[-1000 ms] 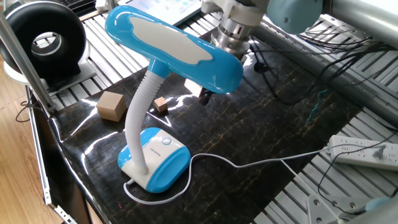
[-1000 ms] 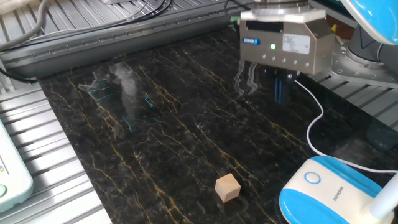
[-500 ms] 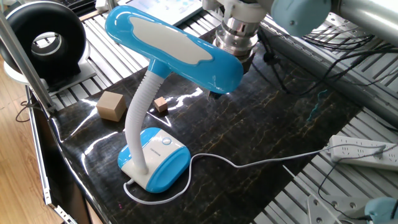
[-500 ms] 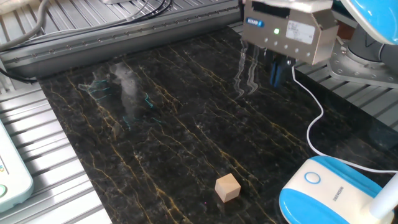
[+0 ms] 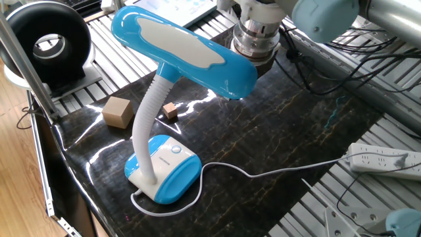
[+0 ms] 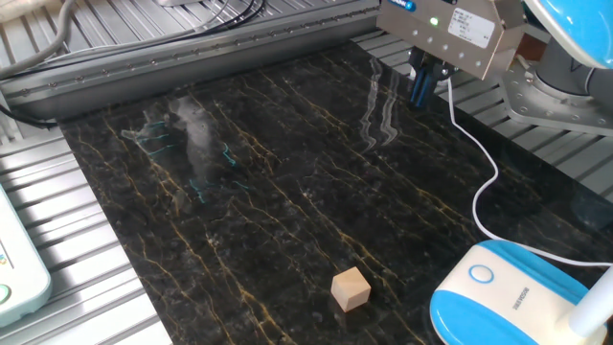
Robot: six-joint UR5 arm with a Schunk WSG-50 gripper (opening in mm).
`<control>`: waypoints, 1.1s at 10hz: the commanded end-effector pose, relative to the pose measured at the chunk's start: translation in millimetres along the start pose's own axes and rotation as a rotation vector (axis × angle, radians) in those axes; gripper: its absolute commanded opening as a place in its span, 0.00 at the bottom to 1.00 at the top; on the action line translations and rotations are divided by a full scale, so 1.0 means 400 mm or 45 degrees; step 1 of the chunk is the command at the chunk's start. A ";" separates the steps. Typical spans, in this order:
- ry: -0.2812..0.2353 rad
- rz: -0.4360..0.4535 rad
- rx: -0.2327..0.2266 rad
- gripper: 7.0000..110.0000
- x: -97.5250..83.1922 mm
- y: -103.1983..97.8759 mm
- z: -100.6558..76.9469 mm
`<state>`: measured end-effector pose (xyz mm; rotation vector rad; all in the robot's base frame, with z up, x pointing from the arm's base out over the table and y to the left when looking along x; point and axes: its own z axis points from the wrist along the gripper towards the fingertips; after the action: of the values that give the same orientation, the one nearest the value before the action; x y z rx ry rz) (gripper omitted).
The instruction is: Turn off the desk lamp by pressing the button
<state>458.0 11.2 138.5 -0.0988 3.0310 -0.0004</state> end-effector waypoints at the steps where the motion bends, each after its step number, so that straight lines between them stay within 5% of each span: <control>1: -0.029 0.010 -0.015 0.00 -0.005 0.011 -0.015; 3: -0.030 -0.049 0.116 0.00 -0.002 -0.049 -0.023; 7: -0.004 -0.065 0.145 0.00 0.000 -0.063 -0.014; 11: 0.019 -0.050 0.093 0.00 0.011 -0.052 -0.002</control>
<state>455.3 -11.5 140.6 -0.1596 3.0313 -0.1442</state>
